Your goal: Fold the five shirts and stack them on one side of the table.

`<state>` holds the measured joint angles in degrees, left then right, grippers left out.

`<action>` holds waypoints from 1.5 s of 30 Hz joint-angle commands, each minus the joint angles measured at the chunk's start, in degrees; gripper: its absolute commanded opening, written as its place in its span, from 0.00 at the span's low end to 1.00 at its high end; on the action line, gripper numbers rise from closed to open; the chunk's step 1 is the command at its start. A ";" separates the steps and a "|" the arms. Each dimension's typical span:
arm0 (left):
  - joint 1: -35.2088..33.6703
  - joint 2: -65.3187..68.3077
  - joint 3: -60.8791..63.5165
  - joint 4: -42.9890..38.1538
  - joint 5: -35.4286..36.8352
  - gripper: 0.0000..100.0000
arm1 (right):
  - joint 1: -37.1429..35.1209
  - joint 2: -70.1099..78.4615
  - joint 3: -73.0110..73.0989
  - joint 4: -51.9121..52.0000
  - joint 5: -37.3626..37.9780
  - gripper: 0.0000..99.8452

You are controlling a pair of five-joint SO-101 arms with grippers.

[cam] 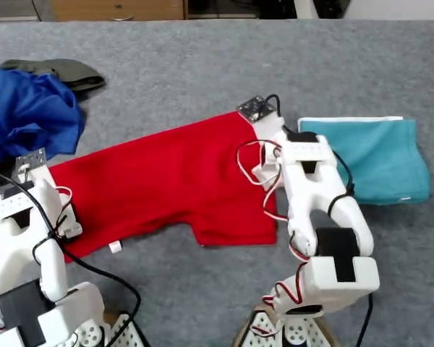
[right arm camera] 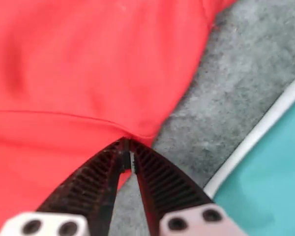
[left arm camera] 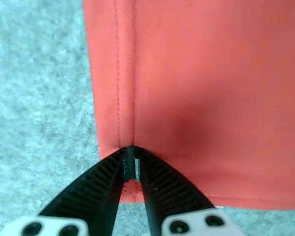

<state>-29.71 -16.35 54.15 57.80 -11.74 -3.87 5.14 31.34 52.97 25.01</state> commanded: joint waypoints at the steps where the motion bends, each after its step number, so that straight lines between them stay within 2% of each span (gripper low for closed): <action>1: -2.02 -4.53 -1.49 2.46 -1.93 0.02 | -0.57 -5.76 -2.15 6.77 -0.53 0.00; 6: 0.88 -17.19 -2.11 9.76 -2.29 0.02 | 2.42 -20.26 -1.80 12.48 -0.09 0.00; 9: 4.22 -24.57 -1.14 12.22 -2.02 0.02 | 0.57 -28.35 -1.19 16.09 1.23 0.00; 12: 6.95 -27.82 2.29 11.34 -1.67 0.02 | -6.02 -32.40 2.77 16.70 0.97 0.00; 15: 6.77 -27.30 6.77 5.63 0.35 0.02 | -14.20 -32.84 6.73 14.86 -0.44 0.00; 19: 6.59 -22.90 10.46 0.35 0.70 0.02 | -24.75 -32.48 11.30 12.66 -2.20 0.00; 22: 6.42 -17.80 10.81 -2.11 0.62 0.02 | -29.32 -29.58 13.23 12.40 -2.20 0.00; 27: 6.24 -12.79 9.05 -2.81 0.79 0.02 | -30.11 -20.35 13.41 11.87 -2.11 0.00; 35: 6.33 -12.53 8.97 -3.08 0.88 0.02 | -35.47 -10.68 16.57 6.07 -2.20 0.00; 41: 6.33 -12.53 8.97 -3.08 0.88 0.02 | -36.00 -11.47 15.78 8.70 -1.85 0.00; 45: 6.33 -12.53 8.97 -3.08 0.79 0.02 | -35.65 -20.97 14.02 15.21 -1.67 0.00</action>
<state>-23.65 -28.92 64.79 55.16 -11.30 -38.86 -8.48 47.96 64.57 23.25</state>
